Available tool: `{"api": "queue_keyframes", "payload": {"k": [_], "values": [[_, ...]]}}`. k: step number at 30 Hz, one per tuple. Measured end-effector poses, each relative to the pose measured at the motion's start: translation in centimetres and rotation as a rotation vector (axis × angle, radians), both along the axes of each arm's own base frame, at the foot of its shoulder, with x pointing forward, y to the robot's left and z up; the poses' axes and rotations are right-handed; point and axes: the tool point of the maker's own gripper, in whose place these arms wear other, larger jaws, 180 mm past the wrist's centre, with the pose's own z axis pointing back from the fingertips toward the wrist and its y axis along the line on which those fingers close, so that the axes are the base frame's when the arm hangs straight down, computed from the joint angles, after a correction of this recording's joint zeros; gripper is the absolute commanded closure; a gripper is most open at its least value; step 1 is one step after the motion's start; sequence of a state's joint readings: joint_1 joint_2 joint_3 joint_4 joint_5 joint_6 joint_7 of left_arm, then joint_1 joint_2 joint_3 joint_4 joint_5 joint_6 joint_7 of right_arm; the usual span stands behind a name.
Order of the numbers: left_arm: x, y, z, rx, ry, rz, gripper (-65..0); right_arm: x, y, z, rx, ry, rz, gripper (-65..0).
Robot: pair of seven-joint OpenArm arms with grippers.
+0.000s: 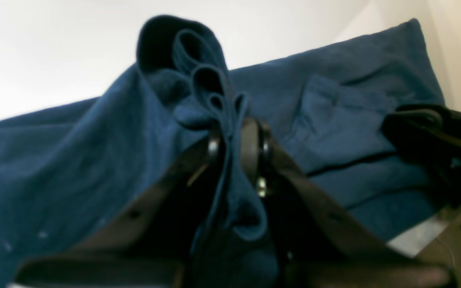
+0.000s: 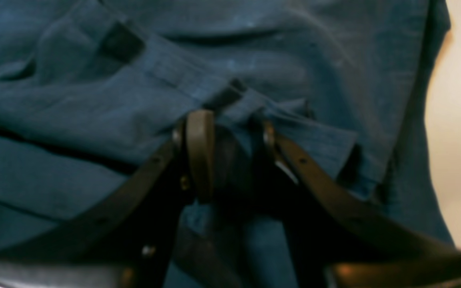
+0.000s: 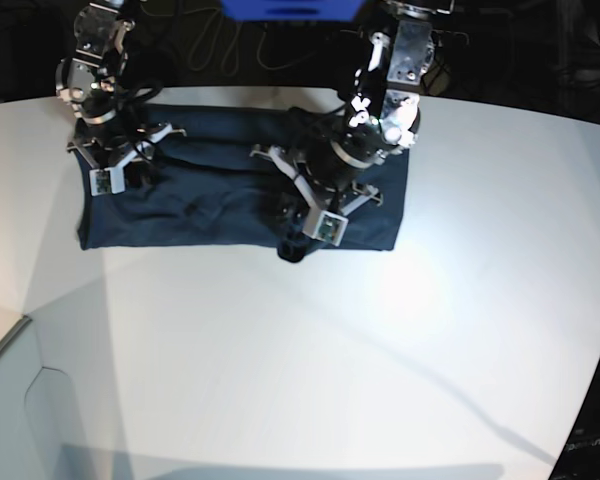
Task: Layout the t-shirt on the table in an organized manner, then fold the t-shirt properly
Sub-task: 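Hold the folded end over the strip middle with the left gripper, then lower the folded end onto the strip and press it with the left gripper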
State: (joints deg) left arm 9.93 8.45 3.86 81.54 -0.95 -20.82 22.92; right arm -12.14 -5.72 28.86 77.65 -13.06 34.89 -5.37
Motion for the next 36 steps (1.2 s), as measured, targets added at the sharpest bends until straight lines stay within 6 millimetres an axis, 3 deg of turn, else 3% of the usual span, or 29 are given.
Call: {"api": "queue_keyframes", "payload": {"k": [11, 17, 23, 33, 36], "values": [[-0.6, 0.0, -0.6, 0.0, 0.021, -0.002, 0.0, 0.0, 0.0, 0.0, -0.001, 0.001, 0.0, -16.7], [-1.0, -2.7, 0.2, -0.013, 0.0, -0.078, 0.0, 0.0, 0.0, 0.0, 0.0, 0.0, 0.0, -16.7], [0.6, -1.4, 0.2, 0.011, -0.007, 0.01, 0.0, 0.2, 0.0, 0.1, 0.0, -0.003, 0.0, -16.7], [1.0, -1.6, 0.4, 0.009, -0.01, 0.005, 0.0, 0.7, 0.0, 0.3, -0.002, -0.012, 0.001, -16.7], [0.2, -2.9, 0.4, 0.013, -0.007, -0.042, 0.0, 0.9, 0.0, 0.4, -0.002, -0.018, 0.001, -16.7]]}}
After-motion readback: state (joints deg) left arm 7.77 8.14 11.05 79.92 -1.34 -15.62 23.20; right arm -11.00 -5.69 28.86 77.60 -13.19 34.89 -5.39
